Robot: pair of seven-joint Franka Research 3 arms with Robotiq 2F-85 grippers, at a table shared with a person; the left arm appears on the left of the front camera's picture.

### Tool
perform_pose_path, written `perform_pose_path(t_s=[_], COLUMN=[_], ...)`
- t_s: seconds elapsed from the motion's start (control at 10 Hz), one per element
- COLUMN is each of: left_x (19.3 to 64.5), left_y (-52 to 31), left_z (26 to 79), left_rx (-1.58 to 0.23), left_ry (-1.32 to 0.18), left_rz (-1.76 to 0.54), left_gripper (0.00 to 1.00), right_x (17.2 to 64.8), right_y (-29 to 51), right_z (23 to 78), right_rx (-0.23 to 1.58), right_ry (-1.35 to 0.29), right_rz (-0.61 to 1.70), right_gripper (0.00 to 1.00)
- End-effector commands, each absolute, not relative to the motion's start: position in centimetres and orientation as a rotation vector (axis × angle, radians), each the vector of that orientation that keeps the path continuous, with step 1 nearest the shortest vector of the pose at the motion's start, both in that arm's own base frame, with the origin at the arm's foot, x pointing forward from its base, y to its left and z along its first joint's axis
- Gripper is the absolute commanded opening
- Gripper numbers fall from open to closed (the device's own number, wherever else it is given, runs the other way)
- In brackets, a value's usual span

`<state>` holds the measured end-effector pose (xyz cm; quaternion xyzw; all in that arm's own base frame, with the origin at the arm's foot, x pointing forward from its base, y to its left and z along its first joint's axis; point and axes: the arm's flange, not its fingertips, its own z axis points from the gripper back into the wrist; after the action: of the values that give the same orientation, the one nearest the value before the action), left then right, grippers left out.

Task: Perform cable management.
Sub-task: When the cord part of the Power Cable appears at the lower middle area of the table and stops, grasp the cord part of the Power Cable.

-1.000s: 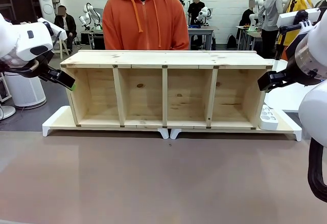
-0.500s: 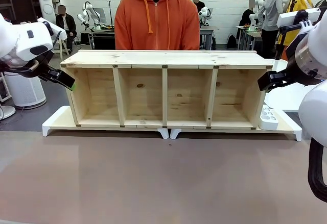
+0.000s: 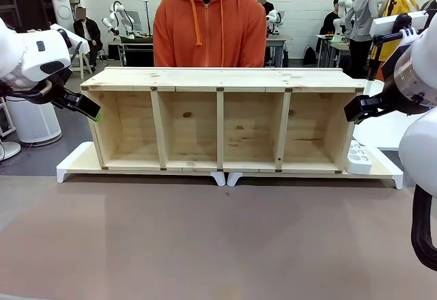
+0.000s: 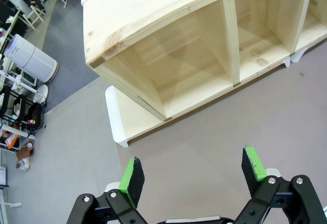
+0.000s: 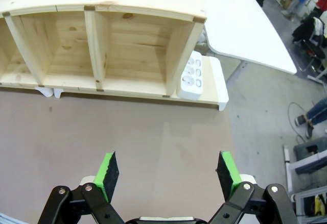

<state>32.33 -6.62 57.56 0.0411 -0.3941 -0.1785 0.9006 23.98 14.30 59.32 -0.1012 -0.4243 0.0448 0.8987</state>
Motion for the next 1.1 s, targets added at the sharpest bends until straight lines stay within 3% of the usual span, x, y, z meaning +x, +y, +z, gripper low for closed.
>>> perform_pose_path(t_s=[0.0,1.0], left_x=[32.35,32.35], left_y=[-6.57,-6.57], left_z=[57.55,57.55], left_rx=[0.082,0.082], left_ry=[-0.815,-0.815], left_rz=[-0.370,-0.370], left_gripper=[1.00,1.00], right_x=[24.00,24.00], right_y=[14.27,14.27], right_z=[59.31,59.31], right_rx=[-0.209,-0.209], right_ry=[-0.877,-0.877], right_rz=[0.102,0.102], right_gripper=[1.00,1.00])
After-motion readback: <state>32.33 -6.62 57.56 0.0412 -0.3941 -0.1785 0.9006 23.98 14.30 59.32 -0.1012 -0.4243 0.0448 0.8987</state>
